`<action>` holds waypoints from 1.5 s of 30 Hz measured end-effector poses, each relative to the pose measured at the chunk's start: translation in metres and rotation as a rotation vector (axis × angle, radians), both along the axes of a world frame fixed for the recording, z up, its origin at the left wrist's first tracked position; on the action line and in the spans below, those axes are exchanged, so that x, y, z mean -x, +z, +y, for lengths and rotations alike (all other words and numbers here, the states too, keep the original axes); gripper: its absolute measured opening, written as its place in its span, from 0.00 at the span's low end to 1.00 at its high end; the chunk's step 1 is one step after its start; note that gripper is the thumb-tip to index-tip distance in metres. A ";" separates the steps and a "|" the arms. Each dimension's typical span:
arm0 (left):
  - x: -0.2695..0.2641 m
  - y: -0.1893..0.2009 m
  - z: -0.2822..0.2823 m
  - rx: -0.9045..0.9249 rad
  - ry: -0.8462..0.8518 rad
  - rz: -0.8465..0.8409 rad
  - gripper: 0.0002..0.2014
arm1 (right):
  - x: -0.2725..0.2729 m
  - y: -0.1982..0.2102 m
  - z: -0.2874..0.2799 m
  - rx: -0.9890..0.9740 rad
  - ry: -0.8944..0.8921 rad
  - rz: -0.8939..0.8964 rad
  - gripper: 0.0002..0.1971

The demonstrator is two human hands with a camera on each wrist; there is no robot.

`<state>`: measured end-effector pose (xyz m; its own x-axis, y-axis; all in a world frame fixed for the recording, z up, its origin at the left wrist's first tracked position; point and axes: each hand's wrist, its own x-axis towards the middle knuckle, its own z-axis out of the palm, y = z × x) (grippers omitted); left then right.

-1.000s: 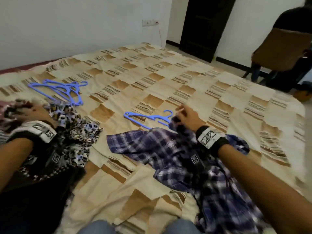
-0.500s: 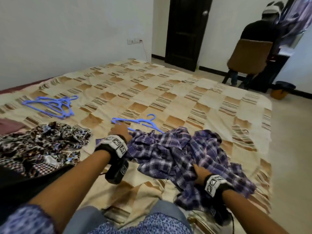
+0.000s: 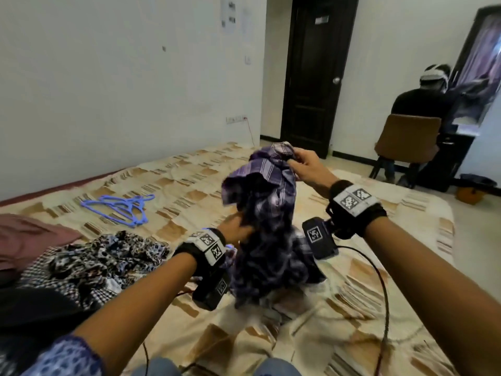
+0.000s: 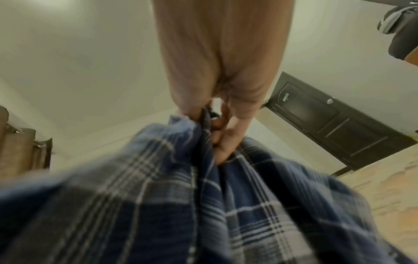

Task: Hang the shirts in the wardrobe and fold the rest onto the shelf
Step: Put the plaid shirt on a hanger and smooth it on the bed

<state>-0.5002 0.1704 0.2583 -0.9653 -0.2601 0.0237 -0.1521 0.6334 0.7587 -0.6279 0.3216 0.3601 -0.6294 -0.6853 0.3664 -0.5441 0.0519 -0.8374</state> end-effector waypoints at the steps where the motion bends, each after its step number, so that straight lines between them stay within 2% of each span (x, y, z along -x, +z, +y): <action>1: -0.005 0.016 -0.001 0.003 0.055 0.072 0.21 | -0.003 0.009 -0.002 0.018 -0.035 -0.011 0.13; 3: -0.016 0.045 -0.008 0.010 0.096 0.157 0.18 | -0.003 0.013 -0.003 0.050 -0.116 -0.092 0.13; 5: -0.026 0.067 -0.020 -0.042 0.094 0.162 0.15 | -0.006 0.010 0.002 0.045 -0.126 -0.271 0.11; 7: -0.037 0.080 -0.029 -0.089 0.081 0.156 0.18 | -0.012 0.003 0.006 -0.034 -0.056 -0.427 0.21; 9: -0.046 0.087 -0.031 -0.081 0.074 0.169 0.16 | -0.026 -0.003 0.008 -0.151 0.021 -0.441 0.34; 12: -0.055 0.090 -0.030 -0.050 0.084 0.204 0.14 | -0.052 -0.016 -0.003 -0.301 0.125 -0.346 0.40; 14: -0.061 0.087 -0.030 -0.067 0.077 0.224 0.13 | -0.070 -0.025 -0.014 -0.364 0.224 -0.300 0.37; 16: -0.066 0.084 -0.033 -0.063 0.041 0.226 0.12 | -0.079 -0.035 -0.026 -0.403 0.259 -0.208 0.29; 19: -0.076 0.086 -0.043 -0.089 -0.022 0.132 0.13 | -0.074 -0.038 -0.040 -0.381 0.085 0.004 0.09; 22: -0.088 0.086 -0.064 -0.079 -0.095 -0.118 0.06 | -0.052 -0.026 -0.031 -0.195 -0.242 0.254 0.10; 24: -0.094 0.077 -0.077 -0.121 -0.128 -0.286 0.06 | -0.040 -0.021 -0.009 -0.071 -0.362 0.342 0.09; 26: -0.093 0.062 -0.085 -0.119 -0.117 -0.324 0.03 | -0.023 -0.033 0.017 -0.126 -0.395 0.365 0.07; 28: -0.086 0.045 -0.087 -0.137 -0.089 -0.266 0.03 | -0.007 -0.058 0.041 -0.398 -0.349 0.299 0.07; 30: -0.075 0.031 -0.084 -0.163 -0.074 -0.243 0.04 | 0.001 -0.089 0.060 -0.886 -0.299 0.232 0.07; 31: -0.068 0.023 -0.081 -0.171 -0.085 -0.252 0.03 | 0.004 -0.103 0.066 -1.083 -0.308 0.195 0.12; 33: -0.055 0.008 -0.073 -0.160 -0.118 -0.291 0.04 | 0.007 -0.127 0.072 -1.229 -0.309 0.126 0.23; 36: -0.034 -0.021 -0.067 -0.047 -0.165 -0.360 0.07 | 0.013 -0.159 0.062 -1.222 -0.259 0.083 0.27; 38: -0.020 -0.042 -0.067 0.008 -0.173 -0.398 0.08 | 0.015 -0.180 0.043 -1.175 -0.207 0.080 0.26; 42: -0.001 -0.087 -0.075 0.041 -0.129 -0.443 0.06 | 0.025 -0.227 0.004 -1.054 -0.173 0.168 0.21; 43: 0.003 -0.096 -0.078 0.028 -0.109 -0.457 0.06 | 0.028 -0.240 -0.005 -1.039 -0.184 0.186 0.23; 45: 0.008 -0.112 -0.083 -0.015 -0.084 -0.496 0.05 | 0.031 -0.262 -0.014 -1.032 -0.165 0.159 0.33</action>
